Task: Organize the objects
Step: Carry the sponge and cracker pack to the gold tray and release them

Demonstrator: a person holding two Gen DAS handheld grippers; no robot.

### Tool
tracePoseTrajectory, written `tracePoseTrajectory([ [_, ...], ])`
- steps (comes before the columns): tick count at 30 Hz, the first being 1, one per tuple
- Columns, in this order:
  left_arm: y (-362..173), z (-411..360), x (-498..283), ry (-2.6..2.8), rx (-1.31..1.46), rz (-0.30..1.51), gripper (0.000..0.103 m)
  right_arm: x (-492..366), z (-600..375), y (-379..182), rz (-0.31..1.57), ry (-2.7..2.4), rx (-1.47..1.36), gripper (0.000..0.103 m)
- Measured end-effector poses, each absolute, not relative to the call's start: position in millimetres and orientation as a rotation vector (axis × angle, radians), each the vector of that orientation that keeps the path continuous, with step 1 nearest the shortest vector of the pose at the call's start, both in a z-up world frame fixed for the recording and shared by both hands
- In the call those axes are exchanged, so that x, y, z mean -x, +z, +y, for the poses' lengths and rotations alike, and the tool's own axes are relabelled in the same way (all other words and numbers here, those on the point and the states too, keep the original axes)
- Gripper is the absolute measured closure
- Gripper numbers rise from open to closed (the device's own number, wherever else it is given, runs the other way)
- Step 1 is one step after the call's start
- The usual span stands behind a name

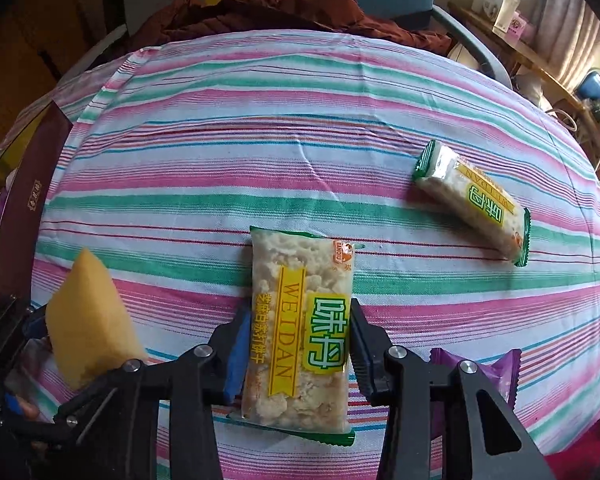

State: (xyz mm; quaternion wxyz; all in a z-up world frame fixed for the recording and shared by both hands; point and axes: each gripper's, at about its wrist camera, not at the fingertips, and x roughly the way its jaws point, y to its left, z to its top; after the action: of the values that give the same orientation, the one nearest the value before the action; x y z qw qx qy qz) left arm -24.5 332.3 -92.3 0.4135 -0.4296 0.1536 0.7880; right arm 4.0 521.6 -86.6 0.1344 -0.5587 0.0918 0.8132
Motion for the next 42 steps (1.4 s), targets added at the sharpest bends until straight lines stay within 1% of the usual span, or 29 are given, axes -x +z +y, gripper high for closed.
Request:
tracePoseTrajectory([
  [4, -84.0, 325.0, 19.3, 2.001, 1.098, 0.388, 0.044, -6.4, 524.0, -81.8, 0.282, 2.355, 1.6, 0.059],
  [8, -55.3, 306.4, 14.1, 2.045, 1.039, 0.346, 0.044, 2.3, 521.2, -84.1, 0.297, 2.398, 1.552, 0.059],
  [14, -9.6, 264.8, 21.9, 2.174, 0.968, 0.268, 0.044, 3.1, 518.6, -73.7, 0.278, 2.432, 1.487, 0.059],
  [20, 9.8, 215.6, 33.6, 2.333, 0.955, 0.231, 0.044, 1.7, 514.6, -68.6, 0.269, 2.446, 1.439, 0.059],
  [27, 16.6, 165.3, 41.9, 2.471, 0.934, 0.232, 0.043, -1.9, 510.9, -62.1, 0.313, 2.457, 1.407, 0.059],
  [31, 14.1, 145.5, 47.3, 2.498, 0.954, 0.2, 0.043, -3.9, 495.6, -53.7, 0.295, 2.47, 1.394, 0.059],
  [37, 11.6, 126.1, 48.3, 2.52, 0.971, 0.165, 0.043, 5.9, 449.8, -26.2, 0.283, 2.593, 1.343, 0.059],
  [42, 7.9, 110.7, 49.4, 2.53, 0.991, 0.137, 0.043, 22.4, 393.5, -7.9, 0.277, 2.742, 1.334, 0.059],
])
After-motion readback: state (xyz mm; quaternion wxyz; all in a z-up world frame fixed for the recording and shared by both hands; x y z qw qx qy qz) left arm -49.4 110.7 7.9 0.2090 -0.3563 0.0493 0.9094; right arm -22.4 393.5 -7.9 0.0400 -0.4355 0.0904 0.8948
